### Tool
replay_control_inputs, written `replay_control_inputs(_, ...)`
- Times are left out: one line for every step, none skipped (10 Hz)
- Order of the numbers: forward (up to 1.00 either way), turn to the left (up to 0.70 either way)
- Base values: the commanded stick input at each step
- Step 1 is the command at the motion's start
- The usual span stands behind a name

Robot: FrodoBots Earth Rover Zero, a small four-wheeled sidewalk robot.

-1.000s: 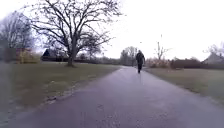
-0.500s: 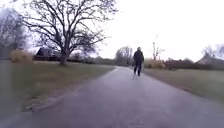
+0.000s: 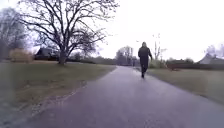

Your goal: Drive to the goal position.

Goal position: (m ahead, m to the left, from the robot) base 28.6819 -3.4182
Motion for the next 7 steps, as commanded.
replay_control_inputs(1.00,0.00)
replay_control_inputs(1.00,0.00)
replay_control_inputs(1.00,0.00)
replay_control_inputs(1.00,0.00)
replay_control_inputs(1.00,0.00)
replay_control_inputs(1.00,0.00)
replay_control_inputs(1.00,0.00)
